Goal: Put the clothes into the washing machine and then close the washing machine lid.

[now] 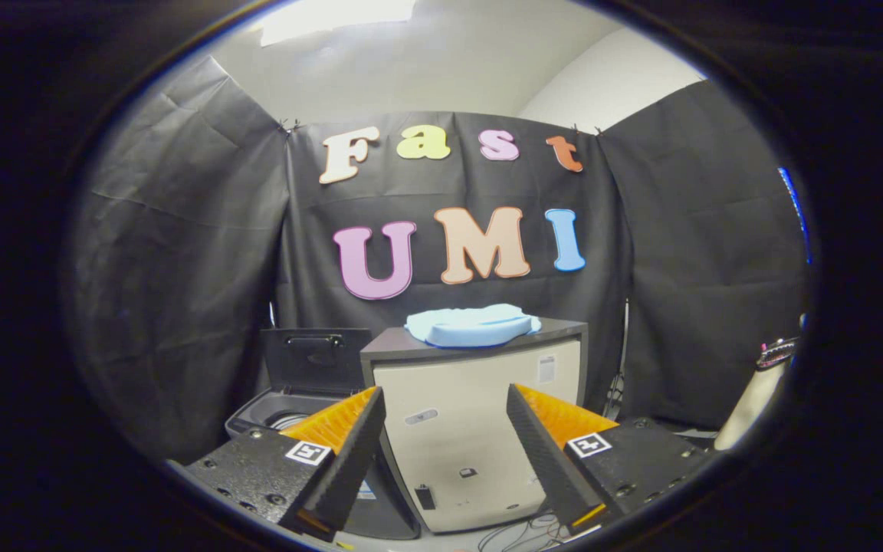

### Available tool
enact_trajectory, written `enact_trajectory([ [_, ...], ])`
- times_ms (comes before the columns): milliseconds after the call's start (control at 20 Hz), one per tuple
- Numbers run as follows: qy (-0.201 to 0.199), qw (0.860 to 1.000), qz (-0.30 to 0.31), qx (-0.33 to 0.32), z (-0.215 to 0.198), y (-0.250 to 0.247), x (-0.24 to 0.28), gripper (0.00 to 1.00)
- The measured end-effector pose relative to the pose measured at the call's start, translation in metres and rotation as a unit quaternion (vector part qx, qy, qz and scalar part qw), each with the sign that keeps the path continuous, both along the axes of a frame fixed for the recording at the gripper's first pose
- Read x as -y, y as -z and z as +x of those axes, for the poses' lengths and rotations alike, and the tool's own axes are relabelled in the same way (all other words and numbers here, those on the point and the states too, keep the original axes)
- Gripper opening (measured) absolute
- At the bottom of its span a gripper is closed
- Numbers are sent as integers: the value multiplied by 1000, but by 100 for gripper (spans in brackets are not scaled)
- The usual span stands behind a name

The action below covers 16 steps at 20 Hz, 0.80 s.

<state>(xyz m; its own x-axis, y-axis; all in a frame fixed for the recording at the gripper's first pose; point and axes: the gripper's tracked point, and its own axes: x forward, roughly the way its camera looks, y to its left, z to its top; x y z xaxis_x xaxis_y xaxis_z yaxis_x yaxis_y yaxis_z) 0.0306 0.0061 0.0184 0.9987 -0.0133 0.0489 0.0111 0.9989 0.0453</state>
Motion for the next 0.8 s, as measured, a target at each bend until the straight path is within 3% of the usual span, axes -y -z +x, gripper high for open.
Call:
enact_trajectory([
  [300, -5, 998, 57, -9, 44, -19, 5, 96],
  [800, 17, 997, 68, -14, 148, -79, 28, 96],
])
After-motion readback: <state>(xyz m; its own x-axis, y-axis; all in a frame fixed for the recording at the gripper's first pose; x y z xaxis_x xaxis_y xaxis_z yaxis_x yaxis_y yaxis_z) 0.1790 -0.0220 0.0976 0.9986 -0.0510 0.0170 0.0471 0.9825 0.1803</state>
